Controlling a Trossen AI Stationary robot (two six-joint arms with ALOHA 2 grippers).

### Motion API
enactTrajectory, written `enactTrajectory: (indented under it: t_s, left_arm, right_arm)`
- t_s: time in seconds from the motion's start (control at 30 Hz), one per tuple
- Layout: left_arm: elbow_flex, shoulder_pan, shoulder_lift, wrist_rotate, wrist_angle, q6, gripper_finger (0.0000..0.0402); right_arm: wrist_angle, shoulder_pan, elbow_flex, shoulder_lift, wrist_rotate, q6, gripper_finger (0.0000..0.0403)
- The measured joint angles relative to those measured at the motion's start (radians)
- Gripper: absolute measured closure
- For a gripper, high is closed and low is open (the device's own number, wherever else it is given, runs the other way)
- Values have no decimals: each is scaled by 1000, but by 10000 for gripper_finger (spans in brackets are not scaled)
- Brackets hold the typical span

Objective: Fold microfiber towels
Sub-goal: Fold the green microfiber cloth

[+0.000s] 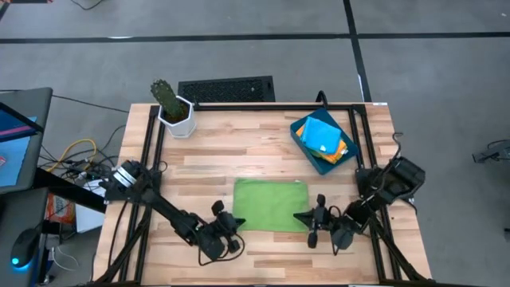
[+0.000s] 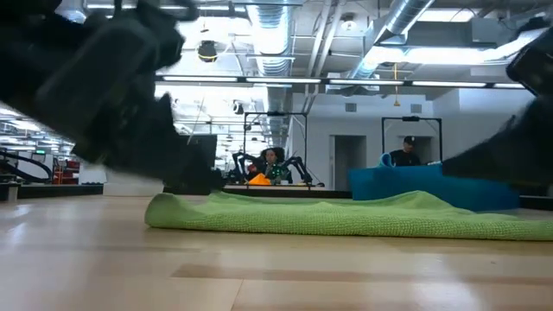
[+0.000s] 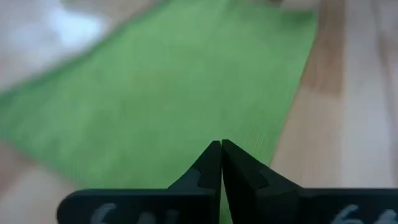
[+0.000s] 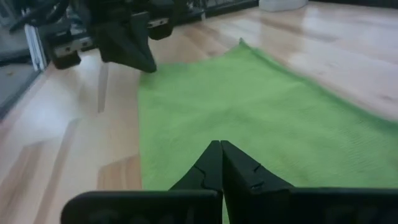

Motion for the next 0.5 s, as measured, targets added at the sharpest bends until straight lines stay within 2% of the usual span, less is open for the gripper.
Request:
enactTrajectory:
  t_s: [0.27, 0.5]
  left_arm:
    - [2, -27, 55, -7, -74, -212, 396]
    - [3, -42, 52, 10, -116, -242, 396]
  right_arm:
    - [0, 1, 45, 122, -44, 90, 387]
    - [4, 20, 52, 159, -23, 90, 382]
